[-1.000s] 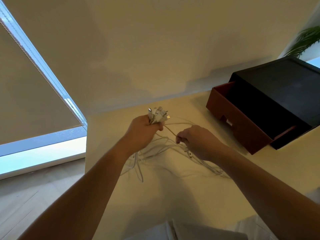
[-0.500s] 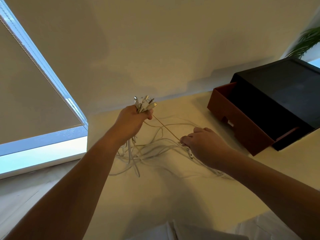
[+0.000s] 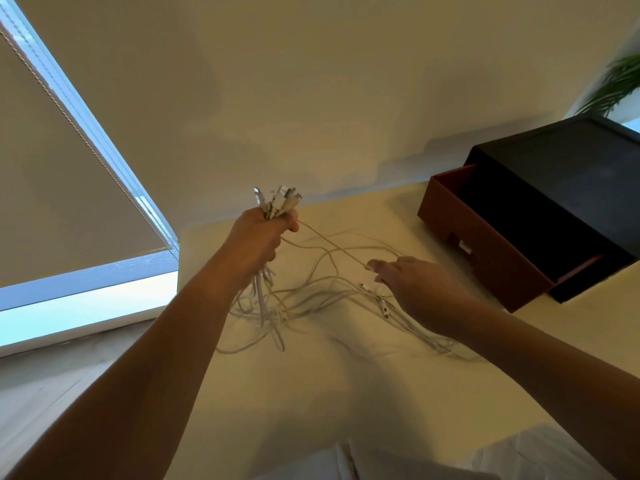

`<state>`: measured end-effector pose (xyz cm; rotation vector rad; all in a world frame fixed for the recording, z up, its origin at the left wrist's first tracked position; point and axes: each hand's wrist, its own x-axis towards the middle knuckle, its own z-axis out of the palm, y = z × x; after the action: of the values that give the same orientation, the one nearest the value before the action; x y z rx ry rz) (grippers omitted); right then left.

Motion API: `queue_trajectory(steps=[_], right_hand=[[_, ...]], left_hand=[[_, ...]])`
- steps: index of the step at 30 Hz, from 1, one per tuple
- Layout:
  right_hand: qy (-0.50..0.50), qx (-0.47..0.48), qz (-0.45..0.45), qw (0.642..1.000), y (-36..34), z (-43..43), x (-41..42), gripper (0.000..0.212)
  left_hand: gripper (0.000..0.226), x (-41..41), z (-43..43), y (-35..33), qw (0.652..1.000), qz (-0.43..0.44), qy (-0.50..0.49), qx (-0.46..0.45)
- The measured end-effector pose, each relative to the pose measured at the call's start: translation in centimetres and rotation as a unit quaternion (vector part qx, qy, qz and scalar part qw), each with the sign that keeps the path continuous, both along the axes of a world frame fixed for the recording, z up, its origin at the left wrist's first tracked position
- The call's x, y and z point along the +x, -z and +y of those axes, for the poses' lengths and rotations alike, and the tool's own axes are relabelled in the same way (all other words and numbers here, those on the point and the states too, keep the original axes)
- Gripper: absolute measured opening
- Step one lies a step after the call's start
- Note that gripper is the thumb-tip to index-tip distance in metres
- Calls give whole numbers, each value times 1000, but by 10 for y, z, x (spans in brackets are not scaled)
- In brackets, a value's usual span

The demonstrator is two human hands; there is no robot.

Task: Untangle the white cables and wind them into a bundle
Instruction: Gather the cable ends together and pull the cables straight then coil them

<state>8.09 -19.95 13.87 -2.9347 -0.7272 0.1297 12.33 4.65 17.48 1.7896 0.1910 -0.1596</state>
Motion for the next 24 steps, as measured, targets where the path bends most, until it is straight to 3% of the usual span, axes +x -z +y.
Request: queue_trajectory(steps=[4,12,21,24], right_hand=[[2,83,-11,997,-8,-7,0,47],[-102,-37,-42,993,-13,5,-8,49],[-202,-25,-46,978,-34,2,0,27],[-158,-48,-45,985,-45,0,0,31]], left_hand=[[26,4,6,0,1000,-3,-12,7],[32,4,-4,-9,994,-36,-38,97],[29,6,2,-12,989,-60,-45,129],[25,5,9,-13,993,-63,-15,94]])
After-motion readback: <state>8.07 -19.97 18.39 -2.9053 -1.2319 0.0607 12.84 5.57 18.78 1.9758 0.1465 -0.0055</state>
